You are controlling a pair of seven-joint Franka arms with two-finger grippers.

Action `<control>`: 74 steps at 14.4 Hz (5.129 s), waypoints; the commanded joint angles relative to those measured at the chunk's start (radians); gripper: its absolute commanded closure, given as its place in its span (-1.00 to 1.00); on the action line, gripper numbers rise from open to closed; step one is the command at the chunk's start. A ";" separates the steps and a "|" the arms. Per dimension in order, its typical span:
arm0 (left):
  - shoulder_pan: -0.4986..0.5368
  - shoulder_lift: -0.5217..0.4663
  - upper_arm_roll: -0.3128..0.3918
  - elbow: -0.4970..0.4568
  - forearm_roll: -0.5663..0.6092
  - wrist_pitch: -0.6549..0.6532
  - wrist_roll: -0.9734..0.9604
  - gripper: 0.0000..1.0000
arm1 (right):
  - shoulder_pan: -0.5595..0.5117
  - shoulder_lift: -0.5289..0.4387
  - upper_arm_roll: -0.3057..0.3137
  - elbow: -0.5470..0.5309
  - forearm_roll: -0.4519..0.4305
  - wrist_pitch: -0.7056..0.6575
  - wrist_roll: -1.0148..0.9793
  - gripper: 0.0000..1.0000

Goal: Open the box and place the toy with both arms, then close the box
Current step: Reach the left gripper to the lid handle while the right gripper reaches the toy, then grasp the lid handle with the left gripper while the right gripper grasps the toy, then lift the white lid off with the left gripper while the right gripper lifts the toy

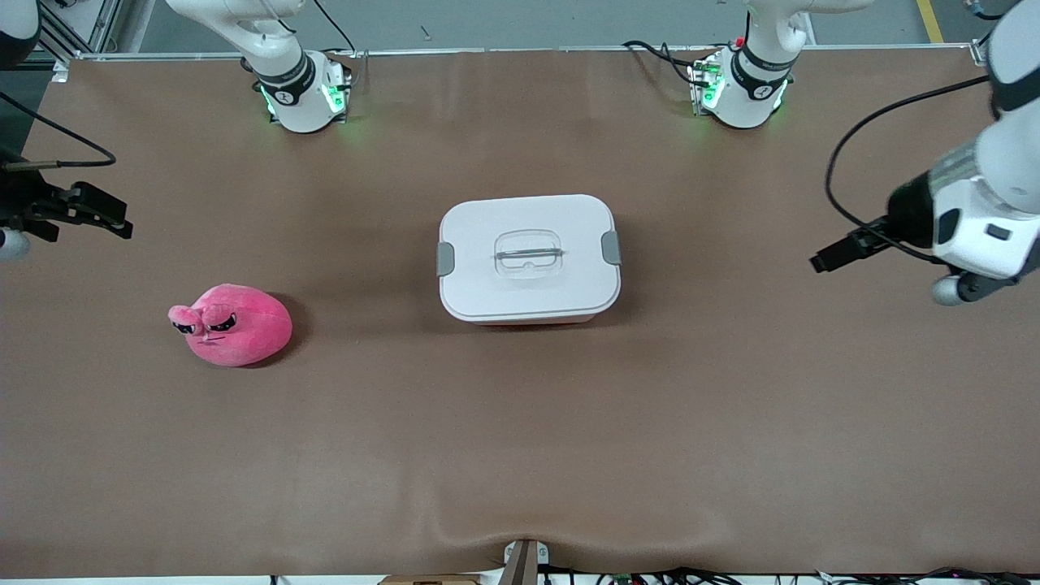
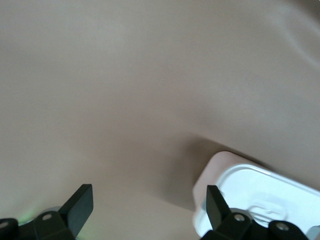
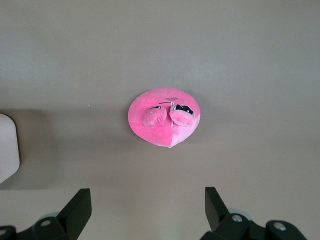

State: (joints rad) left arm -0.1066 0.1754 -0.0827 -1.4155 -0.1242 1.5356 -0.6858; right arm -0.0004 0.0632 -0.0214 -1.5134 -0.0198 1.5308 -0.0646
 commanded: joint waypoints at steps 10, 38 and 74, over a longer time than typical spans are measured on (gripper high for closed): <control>-0.180 0.078 0.001 0.030 -0.032 0.118 -0.616 -1.00 | -0.001 0.173 0.001 0.013 0.006 0.008 0.005 -1.00; -0.636 0.404 0.014 0.036 0.081 0.416 -1.678 -1.00 | 0.027 0.125 0.001 -0.462 -0.074 0.621 -0.087 -1.00; -0.503 0.297 0.017 0.012 0.107 0.403 -1.611 1.00 | 0.008 0.227 -0.002 -0.409 -0.080 0.638 -0.228 1.00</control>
State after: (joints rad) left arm -0.6622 0.5027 -0.0617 -1.3892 -0.0313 1.9483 -2.3368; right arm 0.0167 0.2918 -0.0312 -1.9588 -0.0854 2.1895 -0.2218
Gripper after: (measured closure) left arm 0.930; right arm 0.841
